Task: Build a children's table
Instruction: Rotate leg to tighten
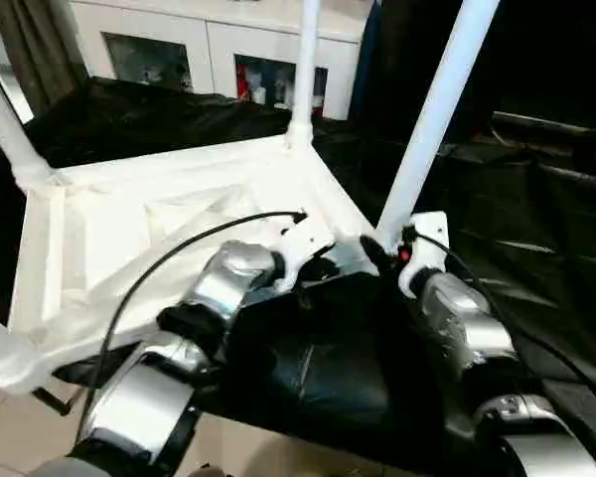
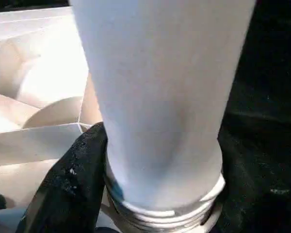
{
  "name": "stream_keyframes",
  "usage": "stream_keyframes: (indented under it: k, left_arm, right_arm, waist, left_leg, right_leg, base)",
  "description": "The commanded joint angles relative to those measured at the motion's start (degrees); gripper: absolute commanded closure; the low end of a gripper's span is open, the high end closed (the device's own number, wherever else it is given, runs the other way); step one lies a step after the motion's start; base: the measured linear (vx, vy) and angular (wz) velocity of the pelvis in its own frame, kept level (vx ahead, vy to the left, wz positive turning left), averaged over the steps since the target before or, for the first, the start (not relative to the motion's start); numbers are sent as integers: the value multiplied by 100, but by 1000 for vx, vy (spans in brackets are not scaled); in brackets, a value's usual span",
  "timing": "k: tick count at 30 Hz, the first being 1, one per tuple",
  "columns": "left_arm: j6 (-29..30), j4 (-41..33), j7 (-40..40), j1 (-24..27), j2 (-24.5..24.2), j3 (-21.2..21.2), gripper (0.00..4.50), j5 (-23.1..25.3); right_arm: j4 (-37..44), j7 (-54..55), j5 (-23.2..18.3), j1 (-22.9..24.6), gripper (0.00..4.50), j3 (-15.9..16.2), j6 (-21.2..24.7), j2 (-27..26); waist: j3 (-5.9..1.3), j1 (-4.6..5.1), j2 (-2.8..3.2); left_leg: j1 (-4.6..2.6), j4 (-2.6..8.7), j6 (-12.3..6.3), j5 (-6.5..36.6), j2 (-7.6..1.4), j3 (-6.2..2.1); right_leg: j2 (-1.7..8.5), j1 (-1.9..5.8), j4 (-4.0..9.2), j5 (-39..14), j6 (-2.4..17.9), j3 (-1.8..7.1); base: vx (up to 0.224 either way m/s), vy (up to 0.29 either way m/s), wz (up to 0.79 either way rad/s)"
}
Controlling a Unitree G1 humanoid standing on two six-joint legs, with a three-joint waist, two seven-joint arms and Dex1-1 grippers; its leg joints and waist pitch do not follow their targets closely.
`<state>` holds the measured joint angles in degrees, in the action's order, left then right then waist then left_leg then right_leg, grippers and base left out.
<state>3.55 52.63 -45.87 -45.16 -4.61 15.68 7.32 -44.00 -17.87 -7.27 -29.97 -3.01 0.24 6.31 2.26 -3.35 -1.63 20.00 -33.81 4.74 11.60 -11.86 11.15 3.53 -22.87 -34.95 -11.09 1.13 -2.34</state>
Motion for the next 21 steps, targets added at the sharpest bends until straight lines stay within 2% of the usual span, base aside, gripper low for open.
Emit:
stream_keyframes:
  k: [1, 3, 6, 9, 10, 11, 12, 14, 15, 16, 21]
  left_arm:
    - [-158, 0, -127, -20, 201, 110, 450, -23]
    - [-221, 21, -218, 1, 101, 95, 450, -29]
    - [-317, -27, -489, 63, -85, 96, 450, -75]
    - [-379, -195, -963, 178, -323, 102, 450, -167]
    - [-395, -244, -1094, 209, -383, 104, 450, -191]
    - [-463, -343, -1326, 268, -468, 109, 450, -242]
    - [-459, -411, -1462, 304, -532, 115, 450, -267]
    - [-631, -540, -1763, 381, -779, 105, 450, -304]
    - [-631, -540, -1763, 381, -779, 105, 450, -304]
    - [-638, -642, -1989, 432, -888, 88, 450, -383]
    - [-485, -1094, -2786, 630, -1221, 100, 450, -639]
  right_arm:
    - [-279, -154, 320, 136, 99, 455, -65, -160]
    - [-255, -288, 347, 146, 83, 512, -245, -83]
    - [-42, -903, 167, 236, 83, 511, -289, 90]
    - [301, -1890, -33, 394, 83, 601, -282, 425]
    - [374, -2139, -71, 431, 83, 624, -290, 514]
    - [522, -2508, -155, 497, 83, 645, -271, 630]
    - [640, -2768, -236, 544, 83, 653, -229, 713]
    - [1043, -3731, -657, 663, 83, 647, 174, 1066]
    - [1043, -3731, -657, 663, 83, 647, 174, 1066]
    - [1202, -4132, -765, 719, 83, 715, 344, 1242]
    - [1387, -4856, -714, 815, 83, 949, 405, 1623]
  waist:
    - [-280, -2, 3]
    - [-274, -3, 8]
    - [-270, -9, 1]
    - [-274, -32, -14]
    - [-276, -22, -8]
    - [-279, -1, -27]
    - [-276, -21, -18]
    - [-290, -18, -15]
    - [-290, -18, -34]
    - [-287, -22, -17]
    - [-280, -63, -12]
  left_leg:
    - [-1, 415, -176, 1026, -125, -77]
    - [-11, 417, -200, 1097, -126, -72]
    - [0, 423, -290, 1155, -129, -80]
    - [25, 416, -377, 1024, -136, -86]
    - [37, 408, -448, 971, -143, -80]
    - [48, 408, -469, 903, -146, -78]
    - [41, 398, -514, 893, -145, -75]
    - [37, 391, -583, 827, -156, -76]
    - [34, 387, -641, 791, -164, -70]
    - [23, 386, -640, 791, -169, -67]
    - [19, 388, -527, 866, -197, -49]
  right_leg:
    - [413, 252, 464, -1013, 1126, 233]
    - [423, 250, 477, -1095, 1148, 234]
    - [424, 268, 487, -1204, 1121, 232]
    - [428, 315, 463, -996, 1154, 230]
    - [431, 302, 452, -871, 1203, 233]
    - [430, 305, 436, -796, 1251, 231]
    - [432, 310, 438, -773, 1271, 236]
    - [421, 324, 409, -556, 1362, 236]
    - [417, 312, 390, -454, 1410, 234]
    - [424, 296, 394, -455, 1433, 231]
    - [417, 298, 363, -503, 1493, 215]
  base:
    - [0, 0, 0]
    - [0, 0, 0]
    - [0, 0, 0]
    - [0, 0, 0]
    - [0, 0, 0]
    - [0, 0, 0]
    - [0, 0, 0]
    - [0, 0, 0]
    - [0, 0, 0]
    - [0, 0, 0]
    - [0, 0, 0]
